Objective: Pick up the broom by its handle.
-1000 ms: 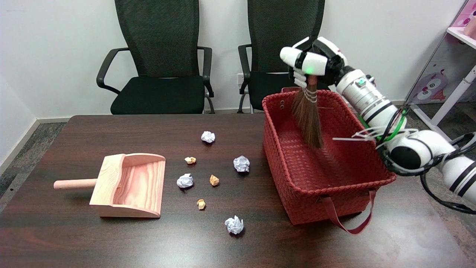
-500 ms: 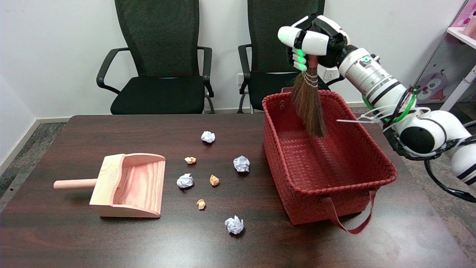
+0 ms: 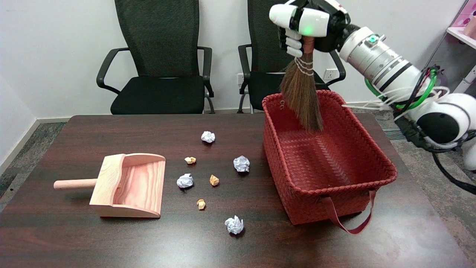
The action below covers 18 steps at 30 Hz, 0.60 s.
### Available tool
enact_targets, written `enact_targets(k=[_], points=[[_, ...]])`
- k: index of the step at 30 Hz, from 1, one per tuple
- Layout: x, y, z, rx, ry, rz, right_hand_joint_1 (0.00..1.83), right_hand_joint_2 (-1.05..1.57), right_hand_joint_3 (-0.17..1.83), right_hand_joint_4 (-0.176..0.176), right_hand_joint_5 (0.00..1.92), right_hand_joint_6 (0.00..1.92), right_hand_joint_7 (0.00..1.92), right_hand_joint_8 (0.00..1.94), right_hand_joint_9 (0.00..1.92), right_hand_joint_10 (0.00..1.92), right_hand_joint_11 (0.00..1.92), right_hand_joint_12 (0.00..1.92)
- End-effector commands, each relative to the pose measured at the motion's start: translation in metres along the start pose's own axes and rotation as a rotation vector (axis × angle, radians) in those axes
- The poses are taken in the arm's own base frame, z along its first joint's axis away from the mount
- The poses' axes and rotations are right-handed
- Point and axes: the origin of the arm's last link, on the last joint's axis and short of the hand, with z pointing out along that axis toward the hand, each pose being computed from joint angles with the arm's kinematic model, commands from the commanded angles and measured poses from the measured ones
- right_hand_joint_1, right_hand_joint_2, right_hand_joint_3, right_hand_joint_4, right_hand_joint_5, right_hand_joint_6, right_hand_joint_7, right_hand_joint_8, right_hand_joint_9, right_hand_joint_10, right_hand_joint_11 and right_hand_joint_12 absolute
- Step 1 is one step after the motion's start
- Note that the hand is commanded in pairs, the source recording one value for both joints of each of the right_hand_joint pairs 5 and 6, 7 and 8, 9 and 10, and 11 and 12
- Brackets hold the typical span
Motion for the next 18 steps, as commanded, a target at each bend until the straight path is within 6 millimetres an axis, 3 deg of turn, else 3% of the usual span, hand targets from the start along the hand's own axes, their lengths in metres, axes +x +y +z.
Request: enact_targets(k=[1,12,18], points=[[-0.016,-0.072,0.010,0.062,-0.091,0.018,0.88,1.53,1.21,0.176,1.92,1.92,1.92,1.92,1.92,1.92,1.92,1.92],[-0.059,-0.087,0.033,0.101,-0.232,0.065,0.87,1.54,1.22,0.176,1.92,1.92,1.92,1.92,1.92,1.92,1.92,1.92],[-0.079,-0.086,0.041,0.089,-0.297,0.073,0.87,1.55,1.22,0.176,1.92,1.92,1.92,1.92,1.92,1.92,1.92,1.92]])
